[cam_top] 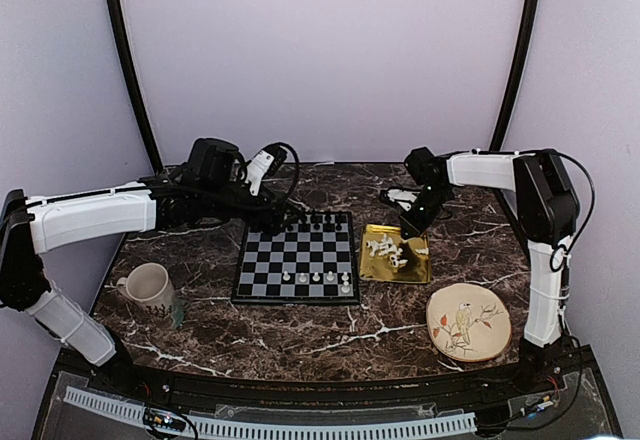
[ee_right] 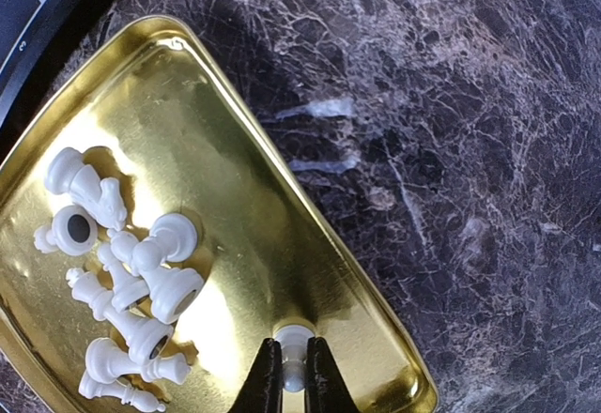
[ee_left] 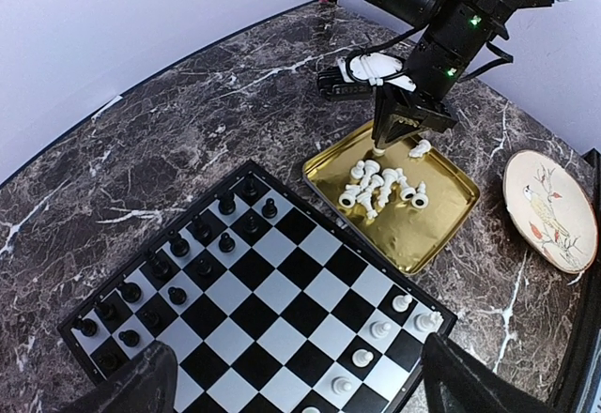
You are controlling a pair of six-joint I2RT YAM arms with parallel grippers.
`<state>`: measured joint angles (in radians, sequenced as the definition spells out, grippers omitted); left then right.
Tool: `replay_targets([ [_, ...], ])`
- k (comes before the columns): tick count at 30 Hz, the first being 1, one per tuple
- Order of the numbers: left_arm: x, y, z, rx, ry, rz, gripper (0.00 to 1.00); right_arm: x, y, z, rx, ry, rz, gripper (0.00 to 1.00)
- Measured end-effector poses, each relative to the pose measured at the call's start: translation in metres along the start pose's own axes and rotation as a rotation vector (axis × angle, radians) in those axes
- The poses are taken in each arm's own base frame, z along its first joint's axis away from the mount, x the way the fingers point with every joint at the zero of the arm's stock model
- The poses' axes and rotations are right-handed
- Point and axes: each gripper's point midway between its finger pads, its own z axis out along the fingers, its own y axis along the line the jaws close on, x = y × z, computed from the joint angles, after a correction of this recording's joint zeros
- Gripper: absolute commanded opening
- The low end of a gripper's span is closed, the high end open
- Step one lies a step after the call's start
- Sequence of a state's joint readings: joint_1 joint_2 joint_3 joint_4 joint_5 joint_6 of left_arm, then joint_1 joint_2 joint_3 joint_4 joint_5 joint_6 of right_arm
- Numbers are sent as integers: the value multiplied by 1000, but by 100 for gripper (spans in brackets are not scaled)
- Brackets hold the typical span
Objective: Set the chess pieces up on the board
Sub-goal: Pick up the pawn from the storage box, then place the pawn at c2.
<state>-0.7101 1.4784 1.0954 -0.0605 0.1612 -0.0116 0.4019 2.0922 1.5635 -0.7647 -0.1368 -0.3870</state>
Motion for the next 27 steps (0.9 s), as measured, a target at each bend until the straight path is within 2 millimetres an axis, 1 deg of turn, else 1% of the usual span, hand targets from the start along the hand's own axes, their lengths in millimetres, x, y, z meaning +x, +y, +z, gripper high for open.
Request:
replay_targets([
  [3, 1, 1, 0, -3, 2, 0, 92, -1, 5, -3, -11, -4, -6, 5],
  [5, 0, 2, 0, -12, 0, 0, 92, -4, 12, -10, -31, -15, -13, 5],
  [7, 0, 5, 0, -29, 0, 0, 92, -12, 20, -22, -49, -40, -27, 5],
  [10, 0, 14, -1, -73, -1, -3, 92, -36, 37, -49, -70, -114, -74, 5],
  [11, -1, 18, -1, -92, -2, -4, 92, -48, 47, -60, -74, -148, -102, 5],
  [12, -1, 22, -2, -109, -5, -5, 92, -55, 55, -67, -80, -169, -123, 5],
  [13, -3, 26, -4, -131, -9, -7, 92, -66, 68, -76, -87, -197, -159, 5],
  [15, -8, 39, -11, -188, -27, -16, 92, -80, 91, -85, -105, -228, -219, 5],
  [17, -16, 54, -23, -250, -58, -33, 92, -92, 122, -90, -127, -244, -289, 5],
  [20, -31, 82, -54, -365, -138, -77, 92, -108, 167, -89, -161, -248, -385, 5],
  [23, -46, 109, -89, -468, -237, -124, 92, -125, 199, -81, -177, -252, -454, 5],
  [25, -50, 124, -111, -532, -296, -149, 92, -134, 218, -70, -177, -244, -498, 5],
  [27, -52, 131, -125, -571, -338, -167, 92, -140, 233, -58, -174, -230, -532, 5],
])
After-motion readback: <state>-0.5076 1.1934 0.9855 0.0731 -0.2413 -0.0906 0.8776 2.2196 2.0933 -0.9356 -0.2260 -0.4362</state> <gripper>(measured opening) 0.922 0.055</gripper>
